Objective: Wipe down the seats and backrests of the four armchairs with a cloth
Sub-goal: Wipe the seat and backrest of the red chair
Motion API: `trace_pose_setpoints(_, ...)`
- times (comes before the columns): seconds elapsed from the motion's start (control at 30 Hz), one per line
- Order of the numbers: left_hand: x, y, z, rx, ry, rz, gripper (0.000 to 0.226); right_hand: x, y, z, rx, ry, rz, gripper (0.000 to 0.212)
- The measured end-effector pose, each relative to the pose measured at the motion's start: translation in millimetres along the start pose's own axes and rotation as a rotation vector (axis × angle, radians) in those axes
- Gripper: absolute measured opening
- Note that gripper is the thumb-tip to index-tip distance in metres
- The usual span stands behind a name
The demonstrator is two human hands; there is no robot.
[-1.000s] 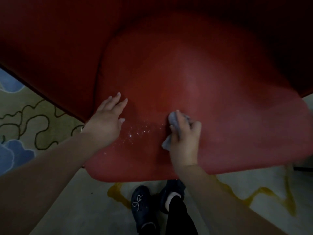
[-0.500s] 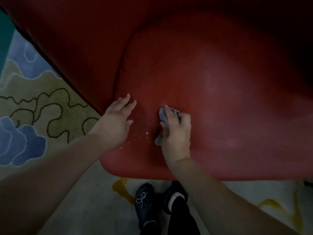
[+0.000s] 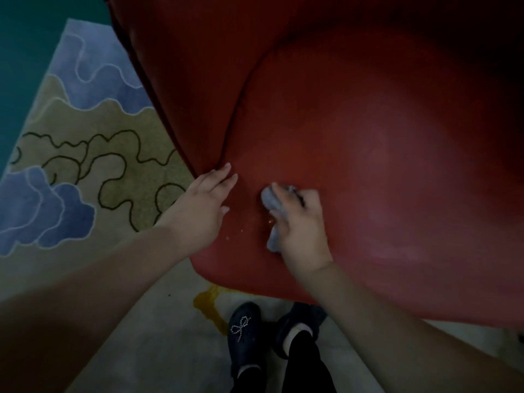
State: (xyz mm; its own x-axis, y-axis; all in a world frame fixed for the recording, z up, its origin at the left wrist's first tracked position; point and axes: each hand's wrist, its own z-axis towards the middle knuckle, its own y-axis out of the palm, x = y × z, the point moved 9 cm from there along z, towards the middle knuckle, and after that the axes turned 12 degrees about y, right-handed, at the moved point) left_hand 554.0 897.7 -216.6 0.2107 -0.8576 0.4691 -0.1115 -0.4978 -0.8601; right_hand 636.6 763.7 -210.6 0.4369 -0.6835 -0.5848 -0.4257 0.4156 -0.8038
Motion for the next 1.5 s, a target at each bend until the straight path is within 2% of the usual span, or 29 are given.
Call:
trace_pose_setpoints(0.1,-4.4,0.9,-11.9,0.019,-0.025,-0.033,0.063,23.4,-25.9,32.7,0.099,0.084,0.093,0.045)
trace_pose_setpoints(0.2,-9.6,4.1,-22.1,0.023,-0.052,-0.052,0.066,23.1,-29.3,40.0,0.168,0.115,0.020,0.016)
trace_pose_setpoints(0.23,-11.2,5.6,-24.8,0.020,-0.065,-0.059,0.067,11.8,-18.4,32.9,0.142,0.061,0.020,0.023)
trace_pose_setpoints(0.3,-12.9,8.2,-30.7,0.007,-0.085,-0.066,0.069,-11.8,15.0,-0.7,-0.036,-0.058,0.039,0.048)
trace_pose_setpoints(0.33,-13.4,9.5,-33.5,0.002,-0.091,-0.067,0.070,-13.7,21.9,-9.0,-0.071,-0.054,0.035,0.052)
trace_pose_setpoints(0.4,-14.3,12.3,-38.7,-0.011,-0.095,-0.073,0.072,-6.1,18.4,-1.2,-0.091,-0.011,0.083,0.052)
trace_pose_setpoints(0.53,-18.8,17.0,-47.5,-0.032,-0.109,-0.111,0.078,10.4,-8.1,46.7,0.014,0.115,0.038,0.050)
trace_pose_setpoints(0.6,-22.0,18.3,-50.5,-0.035,-0.118,-0.117,0.079,11.5,-3.5,42.1,0.013,0.166,0.046,0.048)
trace_pose_setpoints(0.77,-26.2,21.7,-57.2,-0.046,-0.142,-0.124,0.085,-19.4,37.8,-22.2,-0.152,0.044,0.046,0.050)
trace_pose_setpoints(0.83,-27.6,23.9,-60.3,-0.058,-0.134,-0.125,0.089,-18.9,26.1,-6.8,-0.129,0.021,0.056,0.051)
trace_pose_setpoints(0.93,-33.8,28.0,-66.1,-0.080,-0.138,-0.131,0.094,-6.3,1.2,30.0,0.002,0.088,0.061,0.048)
trace_pose_setpoints(1.0,-36.7,29.9,-69.6,-0.092,-0.143,-0.128,0.097,-9.4,7.2,25.6,0.008,0.115,0.091,0.045)
trace_pose_setpoints(1.1,-36.7,30.9,-73.7,-0.092,-0.141,-0.129,0.103,-28.3,36.6,-14.5,-0.114,0.052,0.150,0.047)
trace_pose_setpoints(1.23,-35.3,32.5,-75.2,-0.106,-0.137,-0.140,0.109,-38.6,39.6,-34.4,-0.168,-0.075,0.115,0.051)
trace_pose_setpoints(1.37,-36.1,34.0,-74.6,-0.100,-0.133,-0.132,0.111,-42.5,52.6,-33.1,-0.353,-0.229,-0.129,0.042)
trace_pose_setpoints(1.43,-36.4,34.2,-74.8,-0.087,-0.134,-0.133,0.112,-30.2,40.0,-17.6,-0.304,-0.204,-0.119,0.045)
trace_pose_setpoints(1.5,-35.5,34.7,-74.9,-0.085,-0.136,-0.136,0.114,-12.6,21.3,0.1,-0.214,-0.102,-0.036,0.049)
